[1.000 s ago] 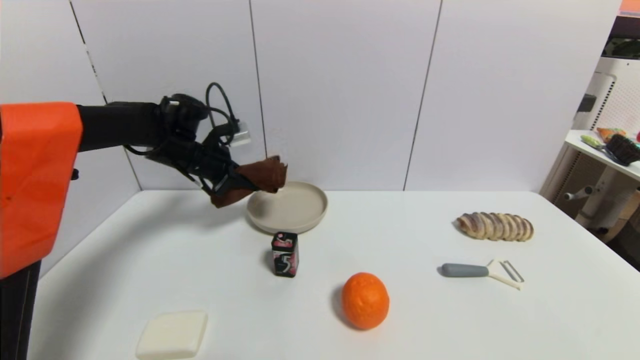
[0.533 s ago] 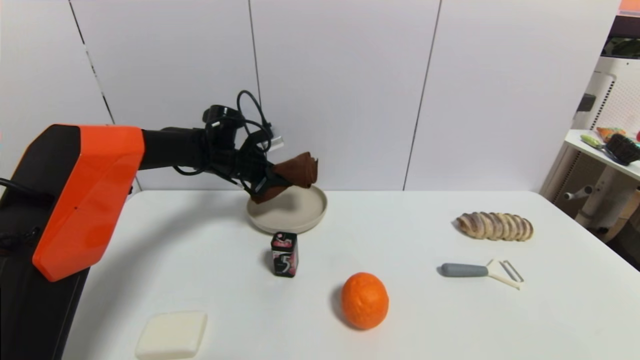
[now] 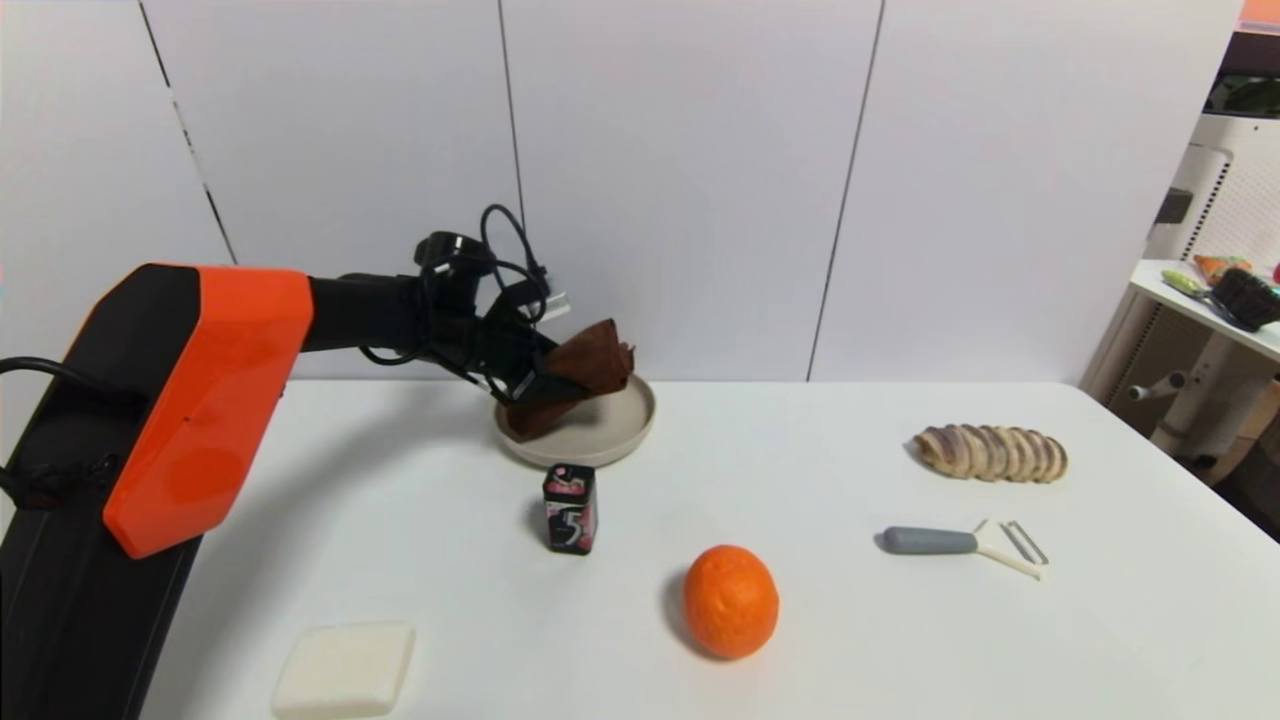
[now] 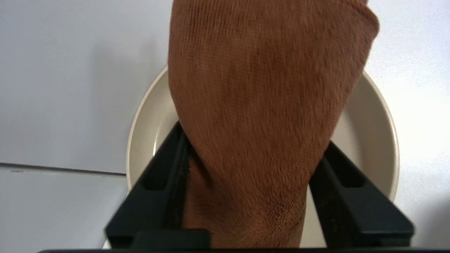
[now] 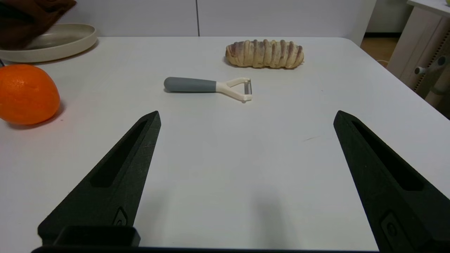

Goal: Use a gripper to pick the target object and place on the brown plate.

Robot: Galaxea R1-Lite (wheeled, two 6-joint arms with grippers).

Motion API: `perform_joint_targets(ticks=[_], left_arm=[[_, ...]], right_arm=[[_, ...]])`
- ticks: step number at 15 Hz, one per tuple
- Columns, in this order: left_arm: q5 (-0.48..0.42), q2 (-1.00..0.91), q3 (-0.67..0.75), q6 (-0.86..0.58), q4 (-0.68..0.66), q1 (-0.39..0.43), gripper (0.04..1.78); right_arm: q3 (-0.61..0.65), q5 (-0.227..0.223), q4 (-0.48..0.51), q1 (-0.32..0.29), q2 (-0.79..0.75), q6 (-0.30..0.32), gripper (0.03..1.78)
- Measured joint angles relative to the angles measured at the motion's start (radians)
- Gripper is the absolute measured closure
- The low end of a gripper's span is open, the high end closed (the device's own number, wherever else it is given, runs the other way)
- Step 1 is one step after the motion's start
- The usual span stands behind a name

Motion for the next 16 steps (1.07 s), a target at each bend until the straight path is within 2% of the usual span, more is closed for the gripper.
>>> perform_joint_targets(ticks=[3, 6, 10, 13, 16], left_arm=[[0.015, -0.005, 0.0, 0.002, 0.006, 0.0, 0.54], [0.02, -0.017, 0.002, 0.002, 0.024, 0.0, 0.41], [0.053, -0.096, 0.049, 0.003, 0.162, 0.0, 0.29], [0.132, -0.264, 0.188, -0.012, 0.291, 0.002, 0.24], [0.218, -0.52, 0.456, -0.076, 0.333, 0.006, 0.2]], right_arm=[[0.0, 0.0, 0.0, 0.001, 0.0, 0.0, 0.11], [0.0, 0.0, 0.0, 0.0, 0.0, 0.0, 0.11], [0.0, 0.0, 0.0, 0.0, 0.0, 0.0, 0.11], [0.0, 0.0, 0.0, 0.0, 0.0, 0.0, 0.11], [0.0, 0.0, 0.0, 0.0, 0.0, 0.0, 0.11]])
